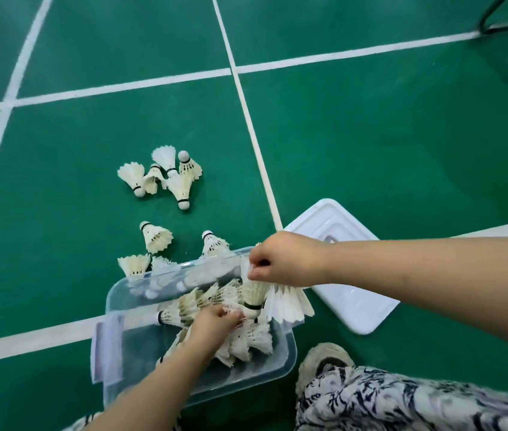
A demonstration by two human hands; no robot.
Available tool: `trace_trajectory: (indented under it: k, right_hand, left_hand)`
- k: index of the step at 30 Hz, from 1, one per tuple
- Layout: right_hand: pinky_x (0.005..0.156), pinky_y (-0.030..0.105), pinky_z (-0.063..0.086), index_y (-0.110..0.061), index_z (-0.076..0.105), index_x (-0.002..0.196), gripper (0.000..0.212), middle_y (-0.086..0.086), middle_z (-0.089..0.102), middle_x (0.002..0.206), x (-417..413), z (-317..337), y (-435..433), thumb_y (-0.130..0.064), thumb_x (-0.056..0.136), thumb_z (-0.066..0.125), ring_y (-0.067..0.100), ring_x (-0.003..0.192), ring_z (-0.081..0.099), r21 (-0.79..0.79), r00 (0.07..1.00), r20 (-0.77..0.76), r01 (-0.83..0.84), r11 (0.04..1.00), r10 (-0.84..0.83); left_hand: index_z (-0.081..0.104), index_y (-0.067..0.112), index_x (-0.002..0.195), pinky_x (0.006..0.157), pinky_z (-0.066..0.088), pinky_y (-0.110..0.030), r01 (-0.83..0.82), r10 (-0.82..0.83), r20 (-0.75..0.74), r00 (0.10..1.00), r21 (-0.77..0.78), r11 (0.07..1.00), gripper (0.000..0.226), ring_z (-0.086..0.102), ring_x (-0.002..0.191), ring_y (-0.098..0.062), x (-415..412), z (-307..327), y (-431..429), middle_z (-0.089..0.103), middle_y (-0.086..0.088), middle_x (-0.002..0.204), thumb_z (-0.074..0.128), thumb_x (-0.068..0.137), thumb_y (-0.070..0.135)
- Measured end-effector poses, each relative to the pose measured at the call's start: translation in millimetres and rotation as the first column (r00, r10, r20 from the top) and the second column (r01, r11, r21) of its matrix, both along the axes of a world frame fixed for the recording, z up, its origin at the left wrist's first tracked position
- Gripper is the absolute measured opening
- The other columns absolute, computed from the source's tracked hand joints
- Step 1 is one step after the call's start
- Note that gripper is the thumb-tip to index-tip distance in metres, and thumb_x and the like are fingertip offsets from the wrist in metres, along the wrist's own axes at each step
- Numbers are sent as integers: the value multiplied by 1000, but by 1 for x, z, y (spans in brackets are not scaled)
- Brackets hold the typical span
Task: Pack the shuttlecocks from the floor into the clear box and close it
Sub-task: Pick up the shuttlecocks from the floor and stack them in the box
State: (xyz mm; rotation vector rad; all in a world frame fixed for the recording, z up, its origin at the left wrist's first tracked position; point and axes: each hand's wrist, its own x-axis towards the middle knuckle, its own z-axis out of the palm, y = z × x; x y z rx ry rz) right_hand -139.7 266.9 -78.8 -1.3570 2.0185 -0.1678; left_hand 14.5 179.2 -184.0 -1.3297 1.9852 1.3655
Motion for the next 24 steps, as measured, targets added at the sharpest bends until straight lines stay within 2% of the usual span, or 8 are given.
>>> trace_trajectory:
  k: [2,6,9,11,14,17,21,24]
  right_hand:
    - [63,28,34,-15,49,70,29,-2,46,63,-3,-2,0,-31,94,48,21,71,47,13,1000,1,8,1000,-8]
    - [63,28,35,-18,46,66,32,-3,46,63,-5,-2,-3,-31,95,47,20,71,46,35,1000,-5,-2,999,2]
    - [60,29,34,-25,39,60,36,-7,43,61,-4,-2,-6,-30,95,46,20,71,45,69,999,-21,-33,997,35]
    - [59,29,33,-20,46,70,27,-8,43,62,-2,-1,-7,-29,96,46,20,72,46,98,997,-20,-68,993,70]
    - [56,29,32,-19,53,82,16,-9,45,63,2,5,-11,-29,94,49,21,74,47,118,989,-28,-139,983,144]
    - [64,27,31,-17,64,101,20,-4,57,80,12,14,-20,-30,94,50,18,78,46,124,969,-69,-228,966,238]
    - [69,28,34,-16,64,109,25,5,65,105,26,20,-34,-29,94,51,24,93,57,75,941,-102,-316,946,323]
    - [69,27,33,-17,64,112,26,4,65,108,33,22,-40,-29,94,50,23,98,57,54,929,-131,-342,938,346]
  left_hand:
    - [64,6,98,73,50,-31,-5,5,14,1000,8,1000,26,60,79,-20,-4,-3,0,67,-8,89,62,85,29]
    - [48,2,130,93,44,-33,28,-27,42,999,-17,999,60,55,114,-27,-6,-1,1,56,-14,129,65,83,36]
    - [57,5,117,92,46,-37,97,-93,45,995,-74,993,56,58,109,-28,-3,7,-2,62,-13,120,67,78,43]
    - [59,9,111,86,48,-34,140,-136,39,990,-138,981,49,61,101,-24,1,17,-8,65,-9,112,68,77,43]
    - [53,22,120,77,51,-28,139,-165,-97,982,-230,963,46,60,88,-12,4,38,-19,63,2,107,70,78,31]
    - [50,32,126,89,43,-24,304,-405,-219,888,-380,873,52,52,109,-11,0,66,-30,50,6,120,70,79,24]
    - [70,15,98,89,33,-22,464,-627,-154,764,-544,699,23,48,113,-17,2,85,-45,58,3,119,69,79,29]
    - [71,11,89,72,29,-20,474,-636,-138,760,-552,686,22,43,95,-14,9,88,-50,61,2,97,68,79,30]
